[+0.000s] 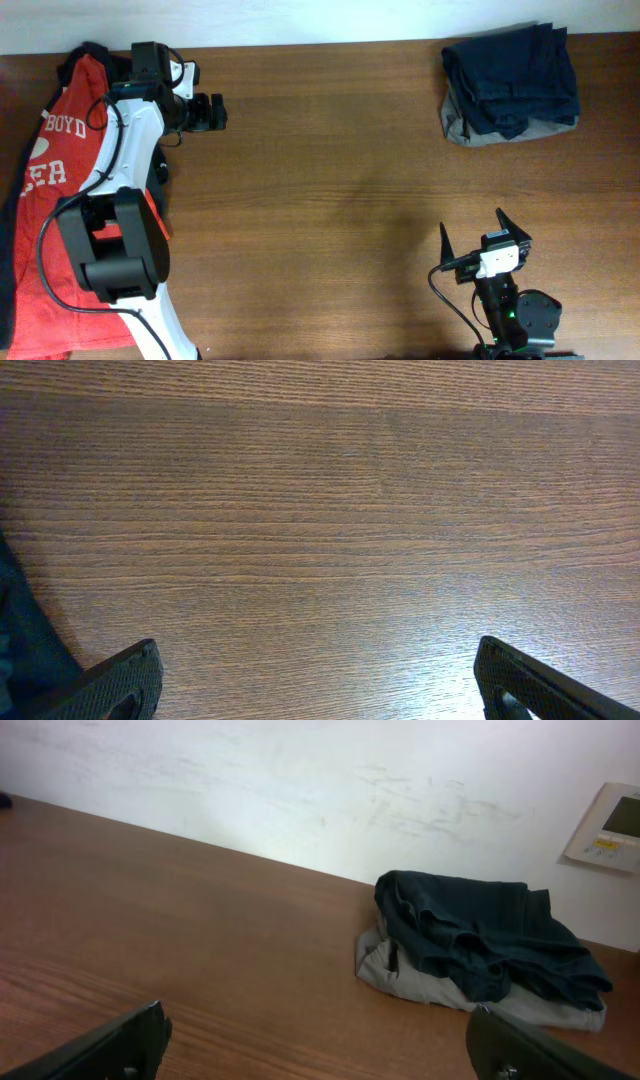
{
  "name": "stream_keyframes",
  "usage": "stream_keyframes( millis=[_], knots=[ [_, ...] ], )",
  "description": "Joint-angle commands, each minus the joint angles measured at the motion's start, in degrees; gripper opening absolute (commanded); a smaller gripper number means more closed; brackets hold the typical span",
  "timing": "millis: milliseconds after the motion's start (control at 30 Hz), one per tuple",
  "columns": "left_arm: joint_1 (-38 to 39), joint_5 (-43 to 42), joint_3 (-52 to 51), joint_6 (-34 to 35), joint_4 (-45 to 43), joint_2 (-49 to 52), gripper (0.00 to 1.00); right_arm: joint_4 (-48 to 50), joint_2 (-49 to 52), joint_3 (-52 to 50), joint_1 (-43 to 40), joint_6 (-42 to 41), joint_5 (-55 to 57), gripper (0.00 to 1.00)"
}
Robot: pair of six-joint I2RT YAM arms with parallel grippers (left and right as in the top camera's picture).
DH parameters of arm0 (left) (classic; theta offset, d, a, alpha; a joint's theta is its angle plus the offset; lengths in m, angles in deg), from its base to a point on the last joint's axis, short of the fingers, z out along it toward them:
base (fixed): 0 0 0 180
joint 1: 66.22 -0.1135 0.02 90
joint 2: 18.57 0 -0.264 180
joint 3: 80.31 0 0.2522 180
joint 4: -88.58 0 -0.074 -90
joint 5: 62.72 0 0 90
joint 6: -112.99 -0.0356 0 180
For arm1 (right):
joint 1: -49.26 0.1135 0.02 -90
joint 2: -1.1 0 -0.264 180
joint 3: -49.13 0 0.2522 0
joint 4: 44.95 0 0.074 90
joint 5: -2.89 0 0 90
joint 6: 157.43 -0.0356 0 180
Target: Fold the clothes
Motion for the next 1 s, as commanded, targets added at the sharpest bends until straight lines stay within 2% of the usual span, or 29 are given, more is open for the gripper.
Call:
stream_keyframes(
  millis=[0,500,600,800,900,967],
  knots=[
    [0.1,0.0,0.9,-0.2,-0.1,0.5,0.99,-0.1,-0.6,-0.4,-0.4,-0.9,-0.3,0.99],
    [-0.3,0.0,0.9,-0.2,0.0,0.5,0.99,-0.1,-0.5,-0.4,-0.4,-0.9,-0.3,0.99],
    [-0.1,2.0,0.9,-0.2,0.6,-0.6,0.99,-0.1,-0.5,-0.4,-0.4,-0.9,-0.3,0.99],
    [2.7,4.6,0.9,-1.4,3.1,-11.0,0.99,-0.1,-0.5,-0.4,-0.4,-0.9,-0.3,0.99],
    [5.5,4.9,0.3,-8.7,2.9,-18.3,0.99,-0.1,-0.5,-0.4,-0.4,-0.8,-0.3,0.99],
    [6.8,4.9,-0.9,-10.7,2.8,-23.4,0.99,-0.1,-0.5,-0.4,-0.4,-0.9,-0.3,0.99]
  ],
)
